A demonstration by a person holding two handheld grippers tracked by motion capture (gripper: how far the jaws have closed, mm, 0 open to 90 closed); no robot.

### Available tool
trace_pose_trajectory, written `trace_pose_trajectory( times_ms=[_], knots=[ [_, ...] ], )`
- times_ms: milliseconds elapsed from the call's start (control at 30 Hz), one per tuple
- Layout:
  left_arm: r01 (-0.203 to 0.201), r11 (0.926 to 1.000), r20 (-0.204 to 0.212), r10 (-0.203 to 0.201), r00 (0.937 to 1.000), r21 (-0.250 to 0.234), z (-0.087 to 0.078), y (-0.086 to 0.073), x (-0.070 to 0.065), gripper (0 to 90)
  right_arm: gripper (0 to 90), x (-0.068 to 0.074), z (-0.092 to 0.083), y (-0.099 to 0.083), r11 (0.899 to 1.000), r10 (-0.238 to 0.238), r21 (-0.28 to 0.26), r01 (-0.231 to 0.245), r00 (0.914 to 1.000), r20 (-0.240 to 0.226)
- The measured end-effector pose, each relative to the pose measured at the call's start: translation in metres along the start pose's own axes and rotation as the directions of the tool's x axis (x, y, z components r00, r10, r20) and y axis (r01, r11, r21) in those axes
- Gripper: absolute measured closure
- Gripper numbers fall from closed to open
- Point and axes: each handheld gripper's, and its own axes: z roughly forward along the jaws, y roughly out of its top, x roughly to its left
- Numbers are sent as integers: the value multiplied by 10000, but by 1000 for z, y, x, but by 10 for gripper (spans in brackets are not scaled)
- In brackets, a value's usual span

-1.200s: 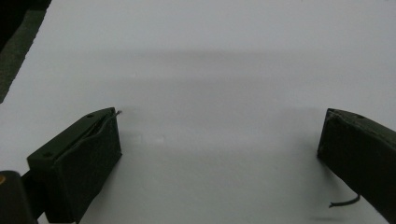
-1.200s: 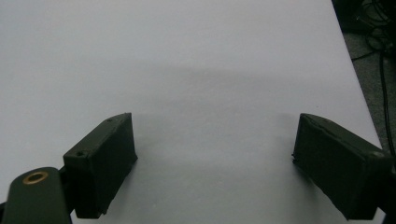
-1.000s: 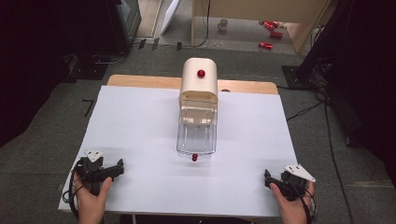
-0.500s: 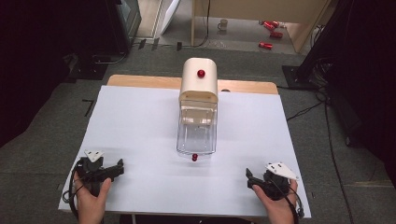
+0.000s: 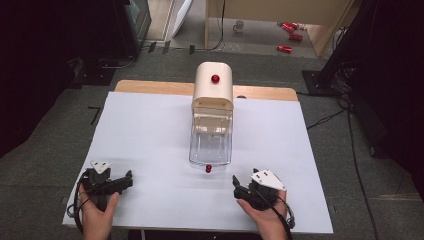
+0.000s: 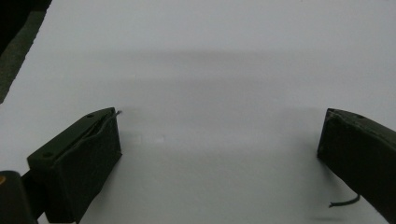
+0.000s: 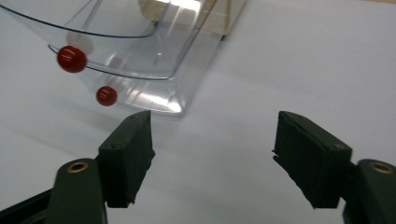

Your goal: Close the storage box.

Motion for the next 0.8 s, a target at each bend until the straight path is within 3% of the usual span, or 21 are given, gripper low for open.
trace_pose_trajectory(
  times_ms=[233, 467, 800],
  knots=[
    [1, 10000, -1, -1, 10000, -2, 0, 0, 0, 0, 378, 21, 8, 3, 9999, -116, -16, 116, 9994, -330],
    [-24, 10000, -1, 24, 10000, 17, 0, 0, 0, 0, 533, 50, 17, 9, 9993, -340, -179, 328, 9968, -724],
    [-22, 10000, 0, 22, 10000, 16, 0, 0, 0, 0, 612, 67, 27, 13, 9998, -137, -142, 123, 9943, -1059]
  ],
)
